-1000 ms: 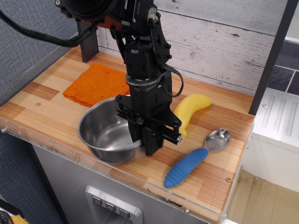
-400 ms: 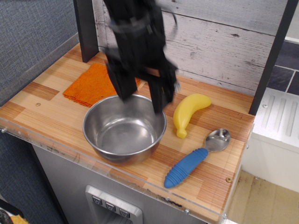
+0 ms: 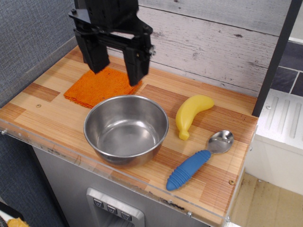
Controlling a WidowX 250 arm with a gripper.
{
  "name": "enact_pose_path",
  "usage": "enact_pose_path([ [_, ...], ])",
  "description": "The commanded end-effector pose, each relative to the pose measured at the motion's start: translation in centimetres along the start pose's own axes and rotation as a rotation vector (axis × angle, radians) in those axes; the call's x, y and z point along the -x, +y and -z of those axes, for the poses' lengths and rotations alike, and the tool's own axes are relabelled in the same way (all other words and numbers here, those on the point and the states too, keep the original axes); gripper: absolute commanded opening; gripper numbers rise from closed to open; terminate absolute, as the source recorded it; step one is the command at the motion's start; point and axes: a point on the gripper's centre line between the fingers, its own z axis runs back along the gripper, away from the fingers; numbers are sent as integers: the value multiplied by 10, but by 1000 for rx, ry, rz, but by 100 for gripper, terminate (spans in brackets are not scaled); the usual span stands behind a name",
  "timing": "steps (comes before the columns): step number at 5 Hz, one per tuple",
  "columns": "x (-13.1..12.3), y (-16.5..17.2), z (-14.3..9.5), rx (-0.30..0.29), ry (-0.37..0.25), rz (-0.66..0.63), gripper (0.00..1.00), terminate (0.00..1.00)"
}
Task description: Move the bowl to the left of the spoon
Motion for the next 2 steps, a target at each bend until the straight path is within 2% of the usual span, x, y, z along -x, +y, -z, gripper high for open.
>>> enact_pose_path([
  [1,-1,11,-8,7,30,12,100,0],
  [2,2,10,-12,25,71,-63,100,0],
])
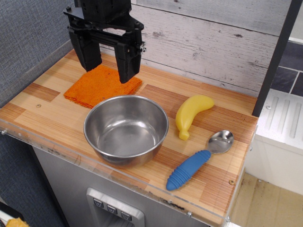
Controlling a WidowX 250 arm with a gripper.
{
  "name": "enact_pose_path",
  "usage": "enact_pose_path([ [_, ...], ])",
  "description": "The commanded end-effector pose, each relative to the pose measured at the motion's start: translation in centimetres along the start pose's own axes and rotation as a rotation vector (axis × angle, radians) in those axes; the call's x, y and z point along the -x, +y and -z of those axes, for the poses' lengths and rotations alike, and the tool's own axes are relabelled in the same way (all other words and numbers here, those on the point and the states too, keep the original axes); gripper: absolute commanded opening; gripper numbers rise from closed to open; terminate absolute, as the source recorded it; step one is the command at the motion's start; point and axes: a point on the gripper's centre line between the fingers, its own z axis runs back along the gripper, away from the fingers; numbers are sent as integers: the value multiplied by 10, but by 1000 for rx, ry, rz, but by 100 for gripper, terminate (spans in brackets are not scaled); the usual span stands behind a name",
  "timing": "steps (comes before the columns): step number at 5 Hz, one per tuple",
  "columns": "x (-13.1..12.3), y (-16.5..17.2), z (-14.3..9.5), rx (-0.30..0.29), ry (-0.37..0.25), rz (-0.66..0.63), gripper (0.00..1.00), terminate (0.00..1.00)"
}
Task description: Move the bowl to the left of the spoon
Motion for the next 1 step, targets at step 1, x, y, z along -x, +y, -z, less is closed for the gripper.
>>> enact_pose_path([
  [1,5,0,-15,9,7,-73,100,100],
])
